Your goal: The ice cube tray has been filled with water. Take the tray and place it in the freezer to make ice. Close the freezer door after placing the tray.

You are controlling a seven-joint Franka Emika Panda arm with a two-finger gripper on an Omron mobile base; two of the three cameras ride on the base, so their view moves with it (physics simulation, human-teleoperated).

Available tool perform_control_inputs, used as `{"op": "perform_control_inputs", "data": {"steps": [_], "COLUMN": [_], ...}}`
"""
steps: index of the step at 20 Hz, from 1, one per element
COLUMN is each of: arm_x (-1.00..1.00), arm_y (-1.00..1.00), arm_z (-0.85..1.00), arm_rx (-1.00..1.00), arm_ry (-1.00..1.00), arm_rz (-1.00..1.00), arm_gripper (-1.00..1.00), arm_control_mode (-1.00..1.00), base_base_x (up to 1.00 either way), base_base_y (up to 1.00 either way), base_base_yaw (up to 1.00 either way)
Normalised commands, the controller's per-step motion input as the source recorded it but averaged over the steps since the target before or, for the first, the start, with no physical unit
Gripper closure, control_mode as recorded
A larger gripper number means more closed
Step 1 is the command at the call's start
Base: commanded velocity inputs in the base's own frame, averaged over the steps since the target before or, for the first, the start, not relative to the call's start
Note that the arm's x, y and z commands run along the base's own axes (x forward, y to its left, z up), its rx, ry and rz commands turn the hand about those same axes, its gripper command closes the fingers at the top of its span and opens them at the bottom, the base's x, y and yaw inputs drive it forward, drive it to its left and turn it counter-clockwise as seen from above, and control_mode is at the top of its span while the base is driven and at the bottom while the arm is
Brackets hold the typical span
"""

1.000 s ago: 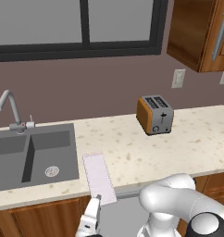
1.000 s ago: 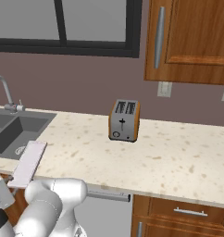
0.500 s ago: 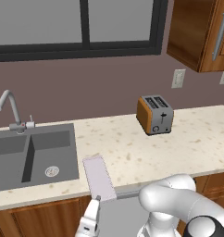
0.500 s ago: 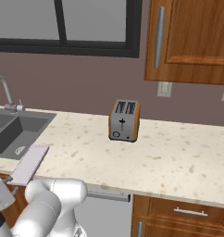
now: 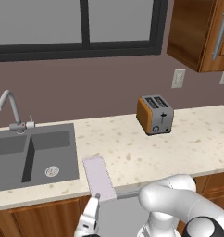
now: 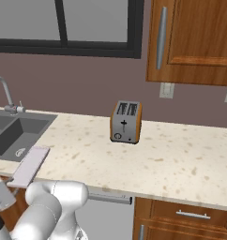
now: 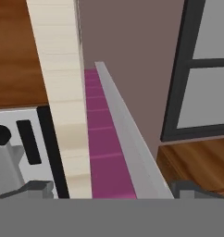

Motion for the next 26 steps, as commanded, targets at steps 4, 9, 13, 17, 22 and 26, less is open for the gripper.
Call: {"op": "perform_control_inputs", "data": {"steps": [4, 9, 13, 17, 22, 26], "arm_x": [0.21, 0.17, 0.01, 0.00, -0.03, -0.18], "arm_y": [0.00, 0.00, 0.00, 0.00, 0.00, 0.00], "arm_z": [0.00, 0.00, 0.00, 0.00, 0.27, 0.87], "arm_rx": [0.00, 0.00, 0.00, 0.00, 0.00, -0.01], "arm_ry": [0.00, 0.00, 0.00, 0.00, -0.03, -0.11], "arm_rz": [0.00, 0.00, 0.00, 0.00, 0.00, 0.01], "arm_gripper": [-1.00, 1.00, 1.00, 1.00, 1.00, 1.00], "arm_control_mode": [-1.00, -1.00, -1.00, -1.00, -1.00, -1.00], "base_base_x": [0.00, 0.00, 0.00, 0.00, 0.00, 0.00], "base_base_y": [0.00, 0.00, 0.00, 0.00, 0.00, 0.00], "base_base_yaw": [0.00, 0.00, 0.00, 0.00, 0.00, 0.00]}}
